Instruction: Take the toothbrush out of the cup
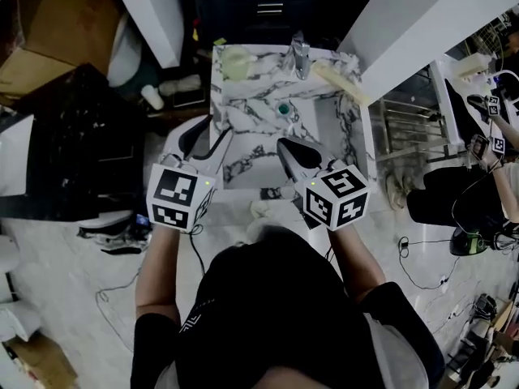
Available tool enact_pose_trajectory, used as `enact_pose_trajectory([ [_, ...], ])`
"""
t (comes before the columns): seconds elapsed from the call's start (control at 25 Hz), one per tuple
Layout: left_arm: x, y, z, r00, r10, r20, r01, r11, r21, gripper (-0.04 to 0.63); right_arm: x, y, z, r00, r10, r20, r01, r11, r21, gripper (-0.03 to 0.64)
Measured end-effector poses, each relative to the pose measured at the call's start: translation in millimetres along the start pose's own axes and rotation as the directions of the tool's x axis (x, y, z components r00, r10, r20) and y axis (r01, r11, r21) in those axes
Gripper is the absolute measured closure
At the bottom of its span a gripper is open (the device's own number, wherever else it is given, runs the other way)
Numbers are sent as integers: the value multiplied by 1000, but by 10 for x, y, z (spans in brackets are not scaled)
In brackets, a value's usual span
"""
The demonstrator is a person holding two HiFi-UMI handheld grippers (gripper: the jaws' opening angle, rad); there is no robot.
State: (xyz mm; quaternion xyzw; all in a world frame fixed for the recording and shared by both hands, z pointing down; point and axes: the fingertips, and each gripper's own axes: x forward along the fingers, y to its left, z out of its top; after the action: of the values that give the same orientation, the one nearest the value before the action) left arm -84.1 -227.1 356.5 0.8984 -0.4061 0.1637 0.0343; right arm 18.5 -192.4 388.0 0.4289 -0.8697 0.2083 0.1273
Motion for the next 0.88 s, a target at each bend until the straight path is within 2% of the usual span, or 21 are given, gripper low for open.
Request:
enact_pose_trajectory([
  [0.44,834,312,107,999,11,-51,-9,999,39,413,354,-496,40,998,46,-48,-44,998,35,614],
  [0.6,1115,432,86,996,29,-84,-19,993,118,413,461,-572,2,995,69,-67,-65,997,48,614],
  [0.88,1528,590,-21,987,48,-151,-16,978,208,413,559,-769,-30,993,75,-96,-68,995,72,615],
])
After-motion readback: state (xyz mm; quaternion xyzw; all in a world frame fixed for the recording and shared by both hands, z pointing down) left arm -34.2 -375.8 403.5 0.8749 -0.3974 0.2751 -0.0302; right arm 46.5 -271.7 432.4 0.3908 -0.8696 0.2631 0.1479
